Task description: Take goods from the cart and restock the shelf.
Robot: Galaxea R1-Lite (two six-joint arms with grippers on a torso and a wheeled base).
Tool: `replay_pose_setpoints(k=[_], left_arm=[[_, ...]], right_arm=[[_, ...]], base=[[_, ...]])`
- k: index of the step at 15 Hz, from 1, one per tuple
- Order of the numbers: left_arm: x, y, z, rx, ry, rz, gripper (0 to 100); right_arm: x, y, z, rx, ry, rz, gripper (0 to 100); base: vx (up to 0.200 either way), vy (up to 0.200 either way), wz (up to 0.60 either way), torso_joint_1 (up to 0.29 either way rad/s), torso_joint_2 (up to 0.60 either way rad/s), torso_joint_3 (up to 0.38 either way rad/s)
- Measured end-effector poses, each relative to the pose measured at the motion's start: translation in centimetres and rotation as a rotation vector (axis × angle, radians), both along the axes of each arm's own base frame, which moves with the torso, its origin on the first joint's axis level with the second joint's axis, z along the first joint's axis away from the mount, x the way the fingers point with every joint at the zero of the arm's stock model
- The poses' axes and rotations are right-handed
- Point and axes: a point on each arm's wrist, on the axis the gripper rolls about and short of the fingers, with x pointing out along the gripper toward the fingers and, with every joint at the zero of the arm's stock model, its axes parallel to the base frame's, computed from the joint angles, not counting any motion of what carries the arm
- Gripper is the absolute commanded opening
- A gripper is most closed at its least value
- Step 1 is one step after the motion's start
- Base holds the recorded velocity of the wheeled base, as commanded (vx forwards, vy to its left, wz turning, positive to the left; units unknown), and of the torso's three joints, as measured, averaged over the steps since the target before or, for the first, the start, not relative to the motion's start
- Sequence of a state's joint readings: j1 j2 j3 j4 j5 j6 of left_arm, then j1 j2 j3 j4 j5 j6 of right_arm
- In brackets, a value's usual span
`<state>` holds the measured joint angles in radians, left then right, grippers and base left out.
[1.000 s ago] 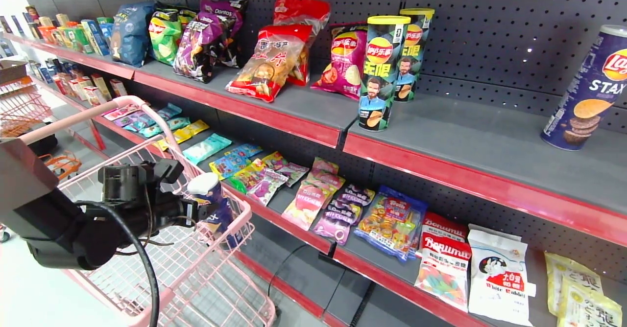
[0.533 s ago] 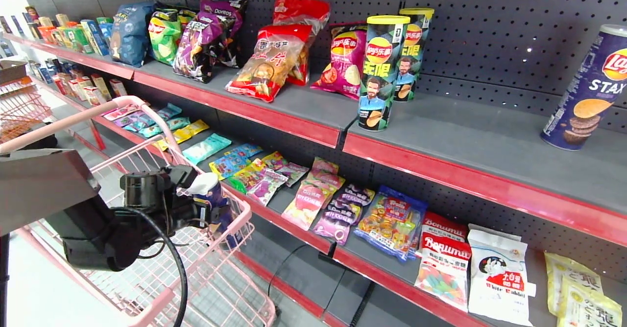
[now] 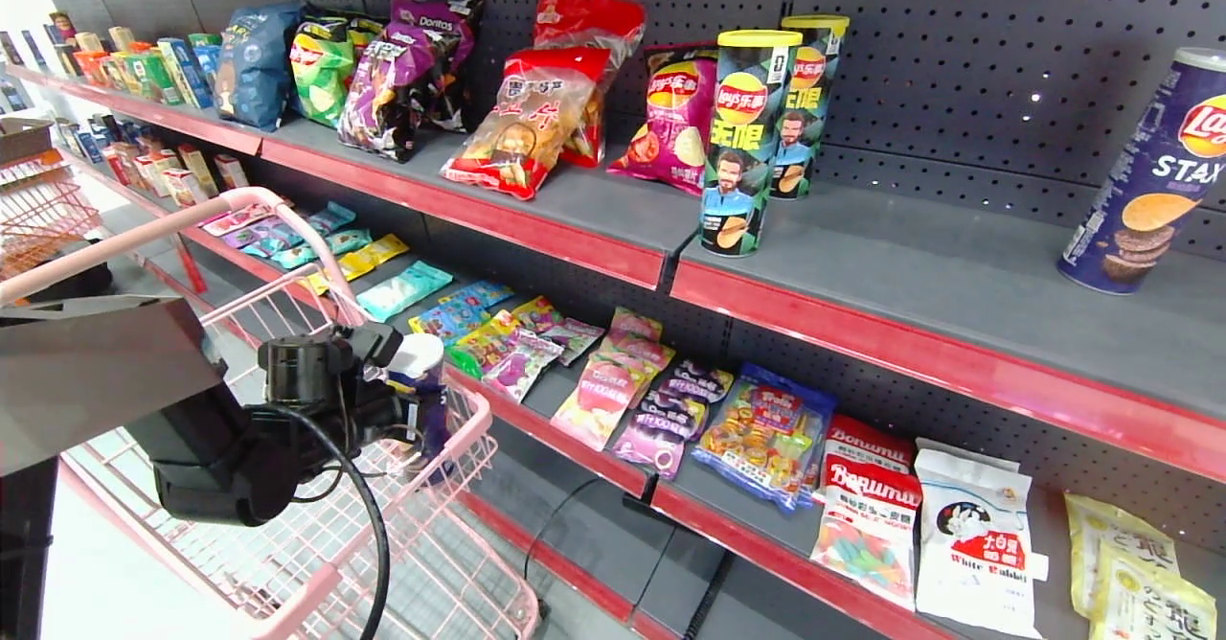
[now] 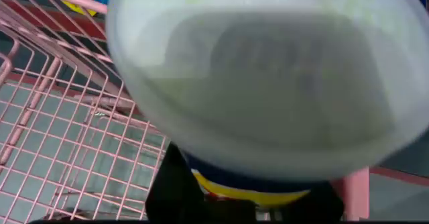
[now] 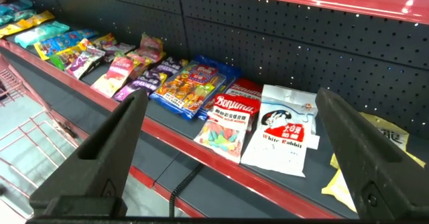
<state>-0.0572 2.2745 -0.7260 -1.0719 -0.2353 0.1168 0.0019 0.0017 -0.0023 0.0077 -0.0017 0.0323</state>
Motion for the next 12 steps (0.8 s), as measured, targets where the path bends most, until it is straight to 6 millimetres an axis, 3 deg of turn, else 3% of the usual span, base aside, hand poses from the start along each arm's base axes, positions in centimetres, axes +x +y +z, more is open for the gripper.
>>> replay_pose_setpoints(k=[4, 7, 10, 12], left_arm=[[-1.2, 0.5, 2.4, -0.007, -0.055, 0.018, 0], [-3.7, 1.7, 7.2, -0.020, -0.113, 0.050, 0], [-8.4, 2.5, 13.5, -0.048, -0.143, 0.085, 0], [-13.1, 2.6, 17.6, -0.061, -0.175, 0.098, 0]], right_arm=[[0.0, 0.0, 0.0, 0.000, 0.000, -0.001, 100], [0.0, 0.0, 0.0, -0.002, 0.000, 0.000, 100], [0.0, 0.0, 0.0, -0.006, 0.000, 0.001, 100], [0.0, 0.0, 0.0, -0.017, 0.000, 0.002, 100]], base=[[0.000, 0.000, 0.00, 0.000, 0.00, 0.000], [0.000, 0.000, 0.00, 0.000, 0.00, 0.000], [0.000, 0.000, 0.00, 0.000, 0.00, 0.000], [0.000, 0.000, 0.00, 0.000, 0.00, 0.000]])
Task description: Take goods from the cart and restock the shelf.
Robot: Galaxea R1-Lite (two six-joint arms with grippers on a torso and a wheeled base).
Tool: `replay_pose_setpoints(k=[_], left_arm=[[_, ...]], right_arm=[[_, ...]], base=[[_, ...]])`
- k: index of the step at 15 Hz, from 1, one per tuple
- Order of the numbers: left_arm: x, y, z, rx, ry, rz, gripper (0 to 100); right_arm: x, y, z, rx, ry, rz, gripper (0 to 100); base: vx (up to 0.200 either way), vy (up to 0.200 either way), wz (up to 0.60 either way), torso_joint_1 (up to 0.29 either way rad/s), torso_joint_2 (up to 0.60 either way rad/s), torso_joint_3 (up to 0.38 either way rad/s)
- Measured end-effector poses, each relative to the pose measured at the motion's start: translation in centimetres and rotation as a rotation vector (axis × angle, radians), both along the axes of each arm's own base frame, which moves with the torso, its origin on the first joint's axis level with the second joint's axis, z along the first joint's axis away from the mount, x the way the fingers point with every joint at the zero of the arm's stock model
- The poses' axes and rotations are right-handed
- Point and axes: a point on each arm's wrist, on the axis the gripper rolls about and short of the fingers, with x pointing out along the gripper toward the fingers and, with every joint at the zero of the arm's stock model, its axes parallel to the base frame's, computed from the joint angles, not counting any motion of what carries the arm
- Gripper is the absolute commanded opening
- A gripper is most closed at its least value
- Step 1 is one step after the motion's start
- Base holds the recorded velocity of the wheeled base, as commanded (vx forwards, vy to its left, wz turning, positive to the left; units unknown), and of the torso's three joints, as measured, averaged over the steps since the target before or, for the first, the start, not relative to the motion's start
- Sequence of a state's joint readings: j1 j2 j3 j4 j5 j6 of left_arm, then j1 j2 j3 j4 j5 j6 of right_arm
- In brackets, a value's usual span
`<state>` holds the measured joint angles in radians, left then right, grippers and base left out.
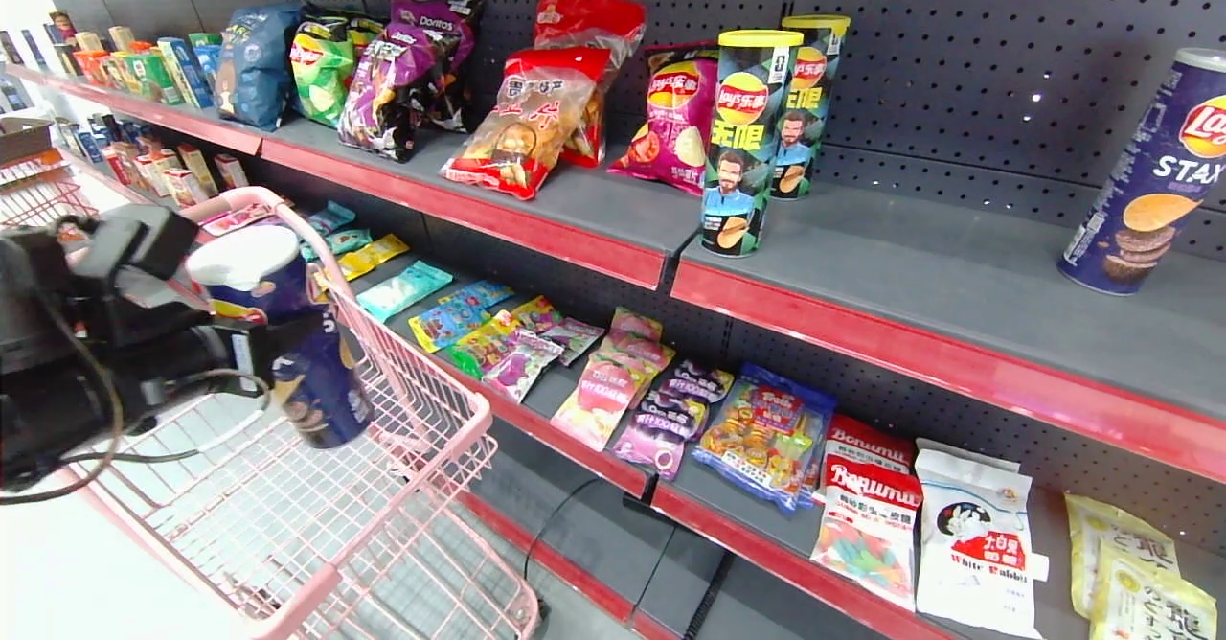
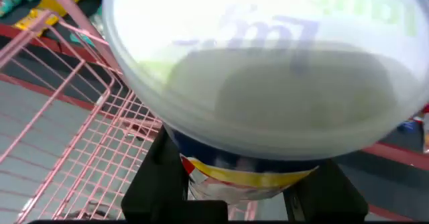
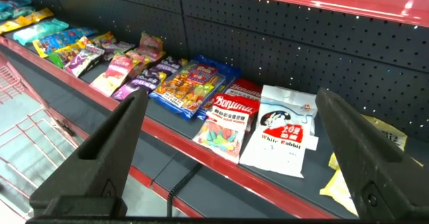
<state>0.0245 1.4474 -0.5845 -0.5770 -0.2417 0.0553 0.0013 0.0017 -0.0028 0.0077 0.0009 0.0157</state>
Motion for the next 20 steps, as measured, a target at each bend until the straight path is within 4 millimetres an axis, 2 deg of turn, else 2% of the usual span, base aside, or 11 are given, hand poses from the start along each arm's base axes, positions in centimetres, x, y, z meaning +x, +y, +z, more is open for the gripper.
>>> replay_pose_setpoints(k=[2, 4, 6, 8, 10, 13, 20], left_arm=[[-5.2, 0.0, 2.8, -0.004, -0.032, 0.008, 0], [-11.0, -0.1, 4.2, -0.005, -0.055, 0.022, 0], [-15.6, -0.2, 4.1, 0.004, -0.045, 0.039, 0], [-18.9, -0.3, 3.8, 0.022, -0.073, 0.062, 0], [-21.2, -0.4, 3.6, 0.028, -0.147, 0.070, 0], [-23.4, -0.4, 2.4, 0.029, -0.212, 0.077, 0], [-25.6, -0.5, 1.4, 0.033, -0.288, 0.077, 0]], right_arm=[[0.0, 0.0, 0.0, -0.010, 0.000, 0.000, 100], [0.0, 0.0, 0.0, -0.010, 0.001, 0.000, 100], [0.0, 0.0, 0.0, -0.009, 0.001, 0.000, 100], [0.0, 0.0, 0.0, -0.008, 0.001, 0.000, 100], [0.0, 0.0, 0.0, -0.008, 0.001, 0.000, 100], [0.0, 0.0, 0.0, -0.009, 0.001, 0.000, 100], [0.0, 0.0, 0.0, -0.008, 0.001, 0.000, 100]], base=[[0.000, 0.000, 0.00, 0.011, -0.03, -0.023], [0.000, 0.000, 0.00, 0.132, -0.36, -0.205], [0.000, 0.000, 0.00, 0.178, -0.51, -0.307], [0.000, 0.000, 0.00, 0.229, -0.57, -0.354], [0.000, 0.000, 0.00, 0.251, -0.60, -0.366], [0.000, 0.000, 0.00, 0.190, -0.45, -0.268], [0.000, 0.000, 0.00, 0.123, -0.28, -0.166]])
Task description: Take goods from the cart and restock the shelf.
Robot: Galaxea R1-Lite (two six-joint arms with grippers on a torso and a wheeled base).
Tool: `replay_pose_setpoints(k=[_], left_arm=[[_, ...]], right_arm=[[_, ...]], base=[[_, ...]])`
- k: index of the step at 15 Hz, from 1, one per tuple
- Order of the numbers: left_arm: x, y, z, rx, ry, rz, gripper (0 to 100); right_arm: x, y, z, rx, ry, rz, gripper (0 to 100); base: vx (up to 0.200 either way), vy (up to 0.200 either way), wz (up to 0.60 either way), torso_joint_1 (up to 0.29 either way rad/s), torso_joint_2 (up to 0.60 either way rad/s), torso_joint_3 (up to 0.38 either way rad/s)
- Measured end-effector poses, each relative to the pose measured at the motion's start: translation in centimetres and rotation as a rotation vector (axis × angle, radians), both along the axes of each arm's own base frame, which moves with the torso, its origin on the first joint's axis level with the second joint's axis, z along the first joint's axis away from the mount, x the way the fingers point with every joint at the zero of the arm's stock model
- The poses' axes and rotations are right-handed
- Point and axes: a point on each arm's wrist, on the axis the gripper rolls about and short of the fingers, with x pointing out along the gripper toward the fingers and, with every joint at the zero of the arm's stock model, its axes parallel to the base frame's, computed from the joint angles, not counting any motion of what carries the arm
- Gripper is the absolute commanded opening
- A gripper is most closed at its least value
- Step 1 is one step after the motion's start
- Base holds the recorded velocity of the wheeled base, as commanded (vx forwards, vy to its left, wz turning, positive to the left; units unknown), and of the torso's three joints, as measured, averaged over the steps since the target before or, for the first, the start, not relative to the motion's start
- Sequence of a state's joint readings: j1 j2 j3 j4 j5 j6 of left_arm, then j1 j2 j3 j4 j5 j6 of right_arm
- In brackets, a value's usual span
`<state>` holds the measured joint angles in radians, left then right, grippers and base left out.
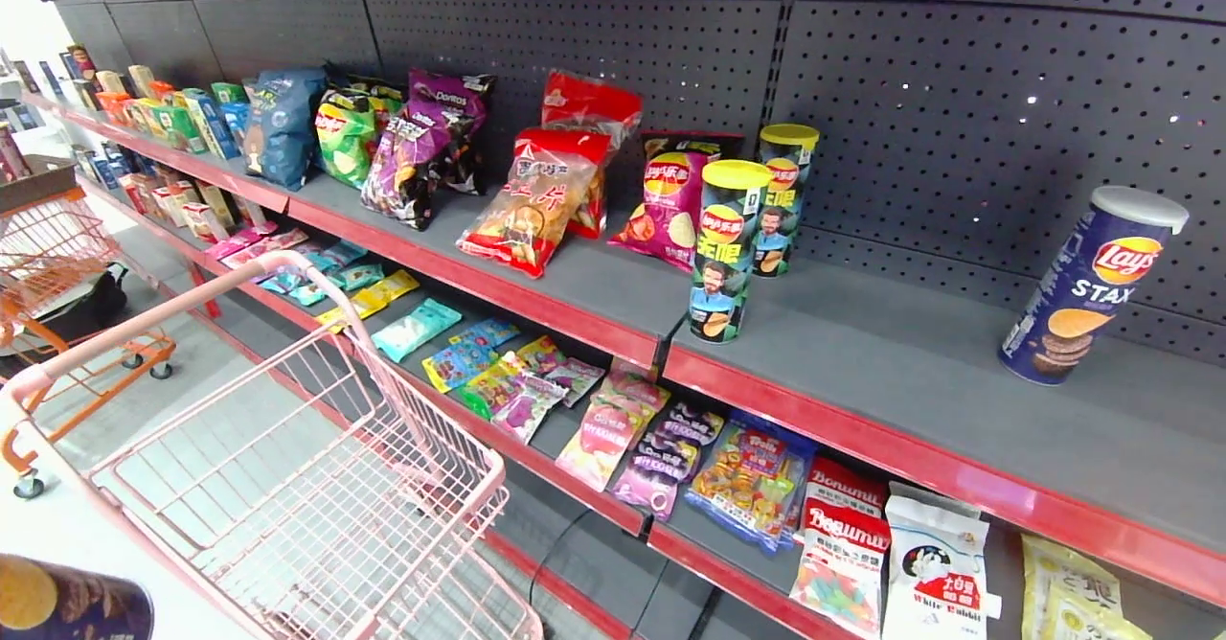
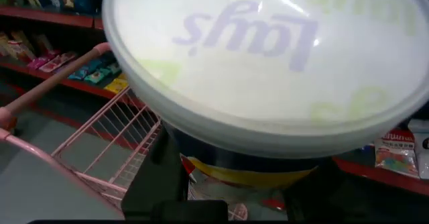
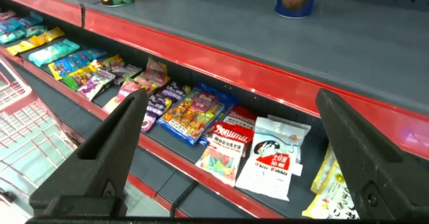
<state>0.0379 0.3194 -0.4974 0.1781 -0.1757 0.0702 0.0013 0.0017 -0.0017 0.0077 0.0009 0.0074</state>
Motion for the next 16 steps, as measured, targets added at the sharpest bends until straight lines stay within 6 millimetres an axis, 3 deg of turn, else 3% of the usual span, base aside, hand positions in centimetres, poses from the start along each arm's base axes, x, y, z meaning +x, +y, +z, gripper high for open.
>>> replay_pose_setpoints(k=[5, 16], left_arm=[[-1.02, 0.00, -0.53, 0.010, -0.045, 0.017, 0], [-1.02, 0.02, -0.42, 0.053, -0.055, 0.018, 0]], right_arm=[[0.00, 0.00, 0.01, 0.000, -0.001, 0.001, 100], [0.00, 0.00, 0.01, 0.002, -0.001, 0.000, 100]], base=[[0.000, 0.000, -0.48, 0.002, 0.00, -0.001], [0.000, 0.000, -0.60, 0.006, 0.00, 0.000]])
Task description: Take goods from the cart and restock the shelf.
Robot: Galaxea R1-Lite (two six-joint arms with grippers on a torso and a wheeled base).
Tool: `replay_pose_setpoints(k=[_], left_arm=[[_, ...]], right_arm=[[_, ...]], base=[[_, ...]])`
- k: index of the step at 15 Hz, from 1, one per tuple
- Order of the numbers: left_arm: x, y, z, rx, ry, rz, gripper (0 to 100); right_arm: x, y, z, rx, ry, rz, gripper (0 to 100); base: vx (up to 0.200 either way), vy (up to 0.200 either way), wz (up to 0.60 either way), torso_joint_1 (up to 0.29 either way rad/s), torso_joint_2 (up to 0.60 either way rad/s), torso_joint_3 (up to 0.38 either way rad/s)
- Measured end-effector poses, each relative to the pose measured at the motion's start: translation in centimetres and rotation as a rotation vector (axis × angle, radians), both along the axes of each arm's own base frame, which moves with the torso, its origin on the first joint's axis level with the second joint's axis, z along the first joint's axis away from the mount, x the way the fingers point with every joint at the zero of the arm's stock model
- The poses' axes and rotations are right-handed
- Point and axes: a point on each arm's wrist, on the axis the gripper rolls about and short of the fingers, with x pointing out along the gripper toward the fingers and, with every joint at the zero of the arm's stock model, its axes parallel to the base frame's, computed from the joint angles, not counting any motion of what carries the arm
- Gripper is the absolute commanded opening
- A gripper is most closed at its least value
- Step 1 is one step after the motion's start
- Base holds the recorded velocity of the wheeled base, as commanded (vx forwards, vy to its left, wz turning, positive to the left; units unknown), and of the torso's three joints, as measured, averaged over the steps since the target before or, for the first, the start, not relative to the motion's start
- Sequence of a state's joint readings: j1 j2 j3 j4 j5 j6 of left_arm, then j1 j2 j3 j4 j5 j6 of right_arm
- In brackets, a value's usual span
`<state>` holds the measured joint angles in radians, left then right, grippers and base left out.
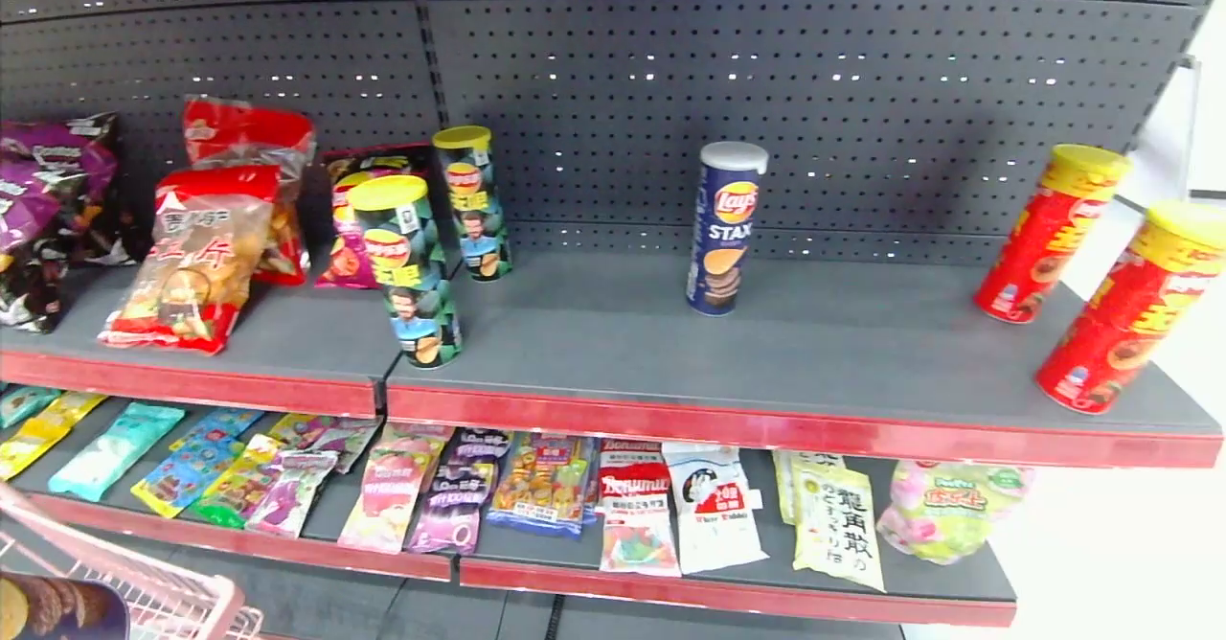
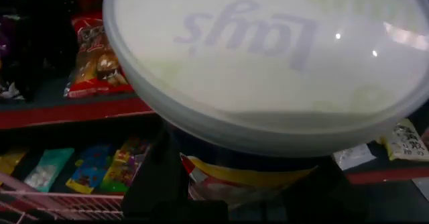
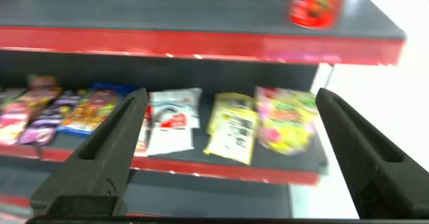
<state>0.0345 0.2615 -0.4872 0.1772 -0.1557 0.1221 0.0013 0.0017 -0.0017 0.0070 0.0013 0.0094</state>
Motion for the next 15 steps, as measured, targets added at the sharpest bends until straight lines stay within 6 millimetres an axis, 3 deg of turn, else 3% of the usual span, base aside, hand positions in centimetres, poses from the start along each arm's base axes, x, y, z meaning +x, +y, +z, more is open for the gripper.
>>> replay_pose_setpoints(k=[6, 12, 15], left_arm=[[-0.03, 0.00, 0.11, 0.031, -0.003, 0.004, 0], [0.00, -0.01, 0.00, 0.055, -0.003, 0.006, 0], [-0.35, -0.05, 0.03, 0.085, -0.027, -0.014, 0]], right_arm=[[0.00, 0.00, 0.00, -0.003, 0.000, -0.001, 100], [0.00, 0.00, -0.01, -0.005, 0.001, 0.000, 100], [0.00, 0.00, 0.00, -0.007, 0.000, 0.002, 100]], base=[[0.000, 0.000, 0.00, 0.000, 0.00, 0.000], [0.200, 0.000, 0.00, -0.002, 0.00, 0.003], [0.000, 0.000, 0.00, 0.000, 0.00, 0.000]])
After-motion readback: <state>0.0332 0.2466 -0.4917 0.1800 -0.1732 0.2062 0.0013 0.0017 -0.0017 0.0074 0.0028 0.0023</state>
